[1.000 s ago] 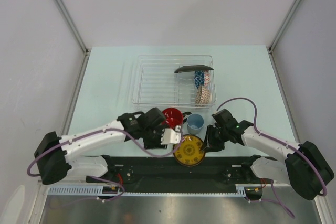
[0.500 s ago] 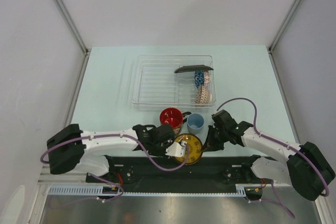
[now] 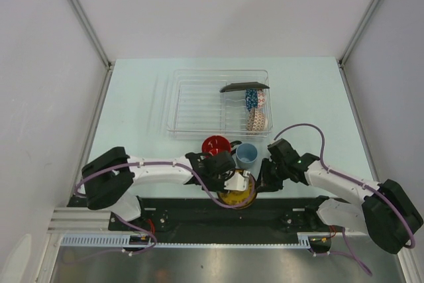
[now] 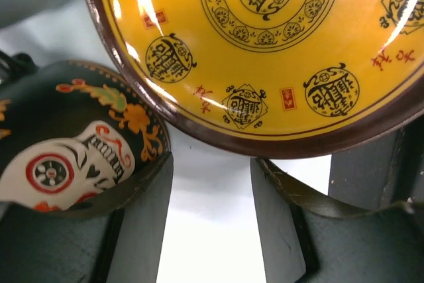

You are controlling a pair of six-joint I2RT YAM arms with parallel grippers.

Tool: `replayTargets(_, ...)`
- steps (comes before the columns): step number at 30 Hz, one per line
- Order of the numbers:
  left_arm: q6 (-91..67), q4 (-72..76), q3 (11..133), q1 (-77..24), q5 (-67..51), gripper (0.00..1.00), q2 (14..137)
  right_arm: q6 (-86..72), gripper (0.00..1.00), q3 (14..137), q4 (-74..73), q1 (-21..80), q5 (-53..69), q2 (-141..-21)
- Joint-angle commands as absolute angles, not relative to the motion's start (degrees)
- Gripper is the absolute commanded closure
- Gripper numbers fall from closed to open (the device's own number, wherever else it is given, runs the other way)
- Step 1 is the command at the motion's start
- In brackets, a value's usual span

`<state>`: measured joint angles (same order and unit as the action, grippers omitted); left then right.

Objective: Load the mixed dishes into the dish rack

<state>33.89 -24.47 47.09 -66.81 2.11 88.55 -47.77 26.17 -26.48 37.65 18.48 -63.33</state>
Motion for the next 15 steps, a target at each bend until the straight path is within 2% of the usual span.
replayTargets(1, 32.1, -23.8, 50.2, -67.1, -1.3, 0.44, 91.3, -48.1, 0.59, 26.4, -25.8, 37.4, 18.5, -64.2)
replayTargets(3, 32.0, -24.1, 50.7, -67.6, -1.6, 0.44, 91.6, -48.2, 0.53, 26.4, -25.5, 37.4, 18.6, -64.3)
replayTargets(7, 31.9, -24.5, 51.8, -68.8, -1.6, 0.44, 92.2, -48.7, 0.52, 26.5, -24.4, 37.4, 19.3, -65.3)
replayTargets(15, 30.8, -24.2, 54.8, -70.7, -1.8, 0.45, 95.0, -49.6, 0.63, 26.4, -21.0, 38.8, 20.5, -64.7)
